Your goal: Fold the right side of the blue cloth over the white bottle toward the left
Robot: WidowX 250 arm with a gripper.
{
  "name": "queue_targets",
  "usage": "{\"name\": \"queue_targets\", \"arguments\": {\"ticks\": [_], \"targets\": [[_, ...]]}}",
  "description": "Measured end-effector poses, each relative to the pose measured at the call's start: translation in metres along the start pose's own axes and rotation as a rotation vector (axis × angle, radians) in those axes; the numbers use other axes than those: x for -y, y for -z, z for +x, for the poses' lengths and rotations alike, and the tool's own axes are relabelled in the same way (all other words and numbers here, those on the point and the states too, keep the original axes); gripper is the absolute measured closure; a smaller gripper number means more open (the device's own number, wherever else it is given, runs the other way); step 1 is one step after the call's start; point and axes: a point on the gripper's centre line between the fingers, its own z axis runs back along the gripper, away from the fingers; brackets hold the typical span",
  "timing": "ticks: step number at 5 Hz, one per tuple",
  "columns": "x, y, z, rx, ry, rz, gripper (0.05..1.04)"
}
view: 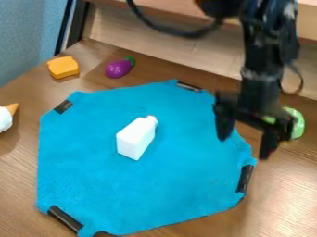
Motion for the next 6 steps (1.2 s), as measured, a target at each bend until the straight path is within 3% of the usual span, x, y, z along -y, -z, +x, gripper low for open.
{"name": "queue_targets", "arguments": {"ticks": [2, 3, 4, 5, 6], "targets": [[0.008, 0.040, -0.017, -0.016, -0.124, -0.007, 0.083], [0.012, 0.044, -0.014, 0.003, -0.146, -0.016, 0.168], [0.011, 0.046, -0.012, 0.034, -0.162, 0.008, 0.403], [0.013, 0.047, -0.009, 0.035, -0.171, 0.000, 0.689], [0.017, 0.045, -0.005, 0.021, -0.157, -0.018, 0.899]]}}
